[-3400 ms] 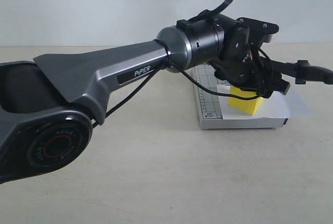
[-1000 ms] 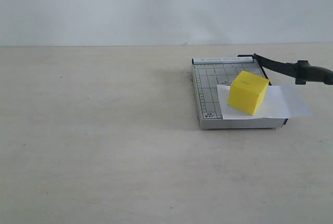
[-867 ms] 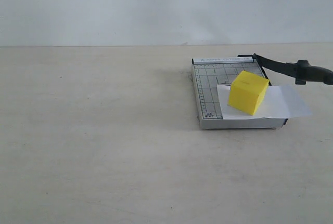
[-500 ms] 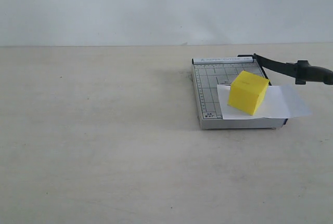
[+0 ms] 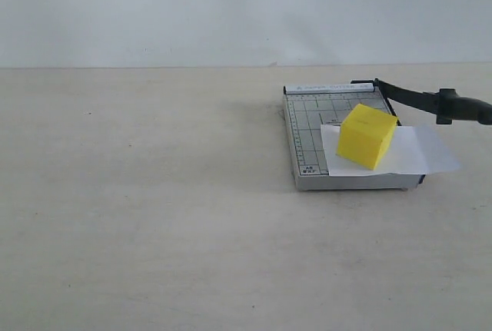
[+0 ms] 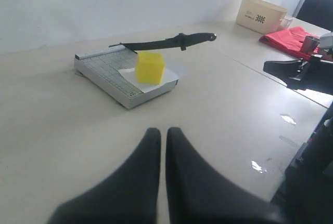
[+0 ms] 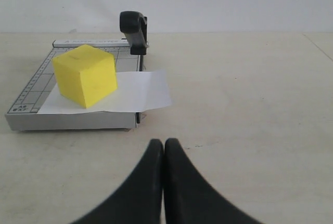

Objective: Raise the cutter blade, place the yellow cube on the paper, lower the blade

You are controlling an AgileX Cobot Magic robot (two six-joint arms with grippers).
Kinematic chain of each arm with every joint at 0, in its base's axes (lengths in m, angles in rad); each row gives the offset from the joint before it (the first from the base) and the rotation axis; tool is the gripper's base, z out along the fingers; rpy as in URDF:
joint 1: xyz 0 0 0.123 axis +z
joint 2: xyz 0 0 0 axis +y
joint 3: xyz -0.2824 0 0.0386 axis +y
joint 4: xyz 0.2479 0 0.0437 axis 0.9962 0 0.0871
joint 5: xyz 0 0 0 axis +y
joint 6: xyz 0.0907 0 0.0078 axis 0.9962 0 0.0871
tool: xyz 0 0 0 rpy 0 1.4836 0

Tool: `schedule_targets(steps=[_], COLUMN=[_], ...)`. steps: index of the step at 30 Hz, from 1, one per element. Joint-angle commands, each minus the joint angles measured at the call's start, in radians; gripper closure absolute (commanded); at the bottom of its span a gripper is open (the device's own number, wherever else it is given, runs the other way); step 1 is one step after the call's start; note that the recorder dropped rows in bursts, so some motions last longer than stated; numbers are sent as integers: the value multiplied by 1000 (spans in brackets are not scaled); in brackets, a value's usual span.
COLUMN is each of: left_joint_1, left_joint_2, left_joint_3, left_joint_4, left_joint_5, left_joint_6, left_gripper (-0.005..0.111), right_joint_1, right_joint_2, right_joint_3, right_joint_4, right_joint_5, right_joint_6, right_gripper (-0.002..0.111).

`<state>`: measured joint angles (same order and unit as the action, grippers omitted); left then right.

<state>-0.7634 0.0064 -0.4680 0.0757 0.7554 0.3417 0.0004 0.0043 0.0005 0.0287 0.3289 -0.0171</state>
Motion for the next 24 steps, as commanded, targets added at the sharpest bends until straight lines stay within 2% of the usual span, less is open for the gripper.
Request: schedule_targets(steps=[1,5,18,21,24], left_joint_1=[-5,-5,-5,-5,-5], left_joint_2=[14,14,14,14,14], left_joint_3=[8,8,38,51,51], left_joint_4=[-47,-68,-69,-91,-95], left_joint_5=[-47,-94,-101,-101,-106], left_joint_6=[-13,-13,-13,-13,-13], left_gripper=[102,102,102,102,102], right_joint_1=[-1,-1,-1,-1,0], right_joint_2=[-4,-4,-4,-4,-4], right_joint_3=[-1,-1,-1,-1,-1], right_joint_4=[-6,-6,-6,-29,170], right_joint_5=[-9,-7,-7,-84,-224], right_joint_6=[-4,-4,-4,-38,96], right_gripper=[108,108,108,108,108])
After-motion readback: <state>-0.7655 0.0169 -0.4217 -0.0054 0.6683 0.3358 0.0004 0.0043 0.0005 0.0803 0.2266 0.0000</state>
